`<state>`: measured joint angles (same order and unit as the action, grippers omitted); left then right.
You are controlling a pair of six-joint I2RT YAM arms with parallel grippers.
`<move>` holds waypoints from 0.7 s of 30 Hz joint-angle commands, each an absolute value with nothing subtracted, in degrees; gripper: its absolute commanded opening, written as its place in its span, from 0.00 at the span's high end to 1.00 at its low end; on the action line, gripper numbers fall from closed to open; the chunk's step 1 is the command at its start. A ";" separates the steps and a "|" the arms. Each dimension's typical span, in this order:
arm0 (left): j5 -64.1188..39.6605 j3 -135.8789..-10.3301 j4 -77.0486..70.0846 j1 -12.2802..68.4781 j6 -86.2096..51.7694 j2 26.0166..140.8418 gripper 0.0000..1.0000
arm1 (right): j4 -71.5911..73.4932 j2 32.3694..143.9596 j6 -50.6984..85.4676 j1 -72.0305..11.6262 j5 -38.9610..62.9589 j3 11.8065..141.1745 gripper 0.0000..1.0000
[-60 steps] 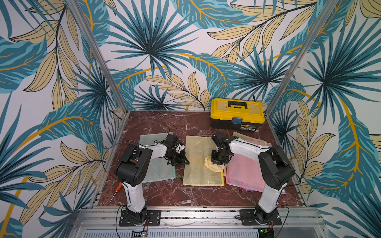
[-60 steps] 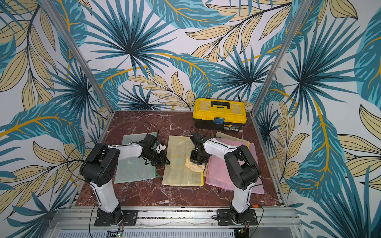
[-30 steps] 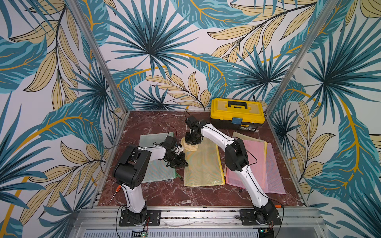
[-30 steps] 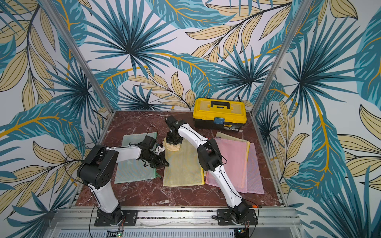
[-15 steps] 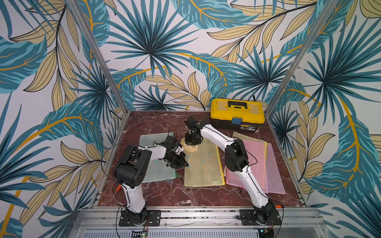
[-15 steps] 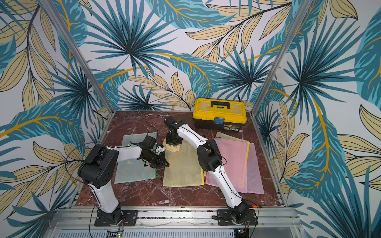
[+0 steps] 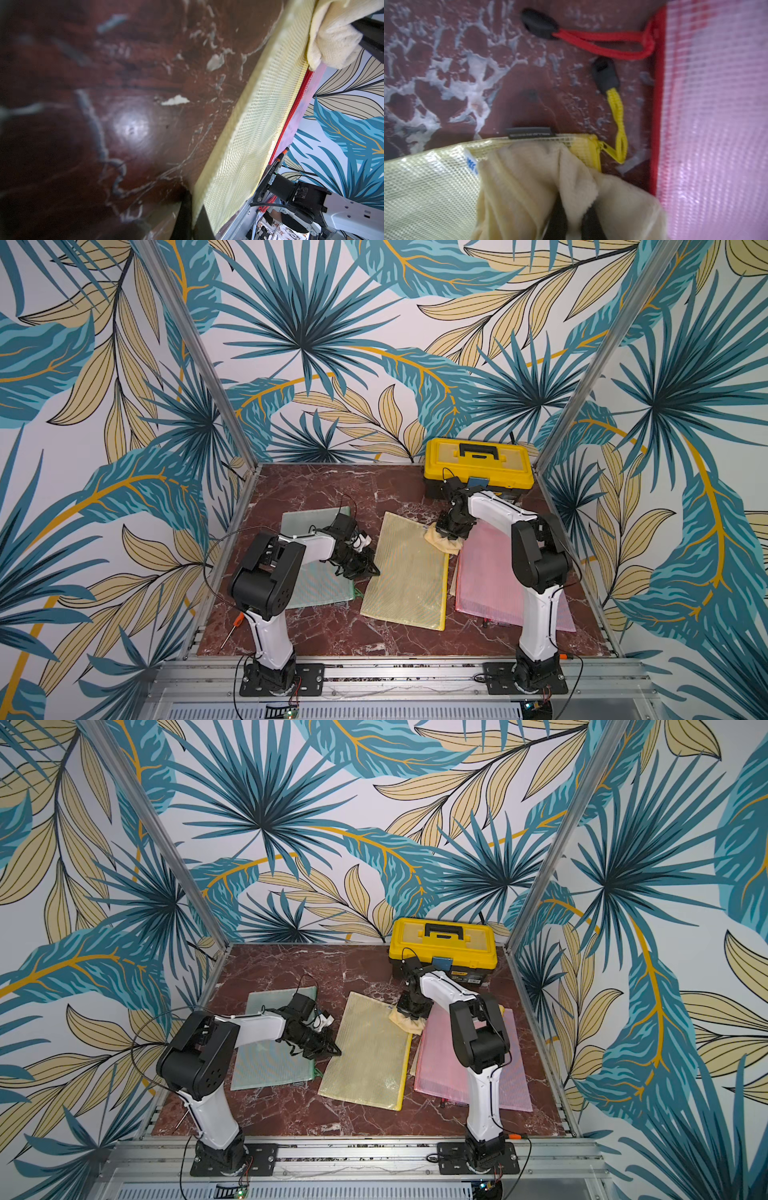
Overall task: Wipe the document bag
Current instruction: Wipe the dirt from the document bag.
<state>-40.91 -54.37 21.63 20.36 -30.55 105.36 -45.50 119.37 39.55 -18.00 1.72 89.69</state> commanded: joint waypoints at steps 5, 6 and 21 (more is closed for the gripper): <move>-34.73 -53.12 23.10 19.68 -31.91 105.29 1.00 | -41.79 124.15 44.19 -31.82 10.50 95.24 1.00; -34.56 -53.41 23.07 19.67 -32.07 105.14 1.00 | -39.88 124.75 45.43 -33.45 12.46 95.40 1.00; -33.63 -55.63 23.03 19.51 -34.23 104.44 1.00 | -39.95 107.61 42.18 -21.02 5.79 70.57 1.00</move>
